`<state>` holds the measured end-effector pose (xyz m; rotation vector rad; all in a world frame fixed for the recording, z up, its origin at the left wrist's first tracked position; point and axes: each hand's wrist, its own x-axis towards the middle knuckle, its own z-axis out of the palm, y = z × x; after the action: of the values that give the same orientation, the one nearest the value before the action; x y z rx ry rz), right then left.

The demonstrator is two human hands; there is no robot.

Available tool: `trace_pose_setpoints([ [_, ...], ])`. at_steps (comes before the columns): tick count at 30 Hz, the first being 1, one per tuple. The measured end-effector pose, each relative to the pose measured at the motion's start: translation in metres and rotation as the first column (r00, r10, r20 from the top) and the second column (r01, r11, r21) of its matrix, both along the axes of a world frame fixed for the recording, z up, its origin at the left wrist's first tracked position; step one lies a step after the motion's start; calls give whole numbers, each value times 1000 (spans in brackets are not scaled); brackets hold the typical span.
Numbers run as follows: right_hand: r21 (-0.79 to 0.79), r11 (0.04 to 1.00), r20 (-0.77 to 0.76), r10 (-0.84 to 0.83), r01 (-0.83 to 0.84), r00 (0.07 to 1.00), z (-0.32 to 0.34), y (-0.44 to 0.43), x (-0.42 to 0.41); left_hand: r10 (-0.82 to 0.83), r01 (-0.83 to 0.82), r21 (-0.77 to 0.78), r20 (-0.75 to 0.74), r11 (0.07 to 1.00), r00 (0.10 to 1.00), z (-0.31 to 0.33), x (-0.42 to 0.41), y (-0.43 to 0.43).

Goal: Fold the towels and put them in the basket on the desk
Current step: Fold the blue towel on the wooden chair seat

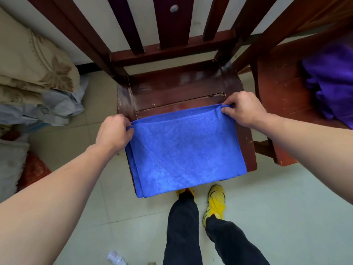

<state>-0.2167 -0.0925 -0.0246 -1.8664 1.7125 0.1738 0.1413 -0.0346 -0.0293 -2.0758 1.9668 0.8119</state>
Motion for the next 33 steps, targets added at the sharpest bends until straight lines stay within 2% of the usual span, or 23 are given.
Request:
trace_pose_setpoints([
  [2,-47,998,-3,-38,38,999,10,6,-8,-23,23,-22,-7,999,1000,8,2,3],
  [9,-116,993,11,9,-8,1000,61,48,-40,-94,88,-98,-57,991,994,66,-2,38],
  [14,-183,979,59,101,-89,993,116,77,-54,-97,91,-128,-42,988,994,130,-9,75],
  [17,-264,957,59,140,-120,988,153,85,-64,-90,81,-210,-33,974,995,172,-13,92],
  [25,-547,829,87,191,-114,978,263,59,-74,-81,54,-527,-27,848,996,274,-18,81],
  [29,-633,764,75,218,-122,973,295,37,-74,-51,22,-621,-29,784,998,307,-20,59],
  [33,-663,746,108,171,-57,979,309,25,-72,-14,-23,-679,-48,734,999,324,-23,45],
])
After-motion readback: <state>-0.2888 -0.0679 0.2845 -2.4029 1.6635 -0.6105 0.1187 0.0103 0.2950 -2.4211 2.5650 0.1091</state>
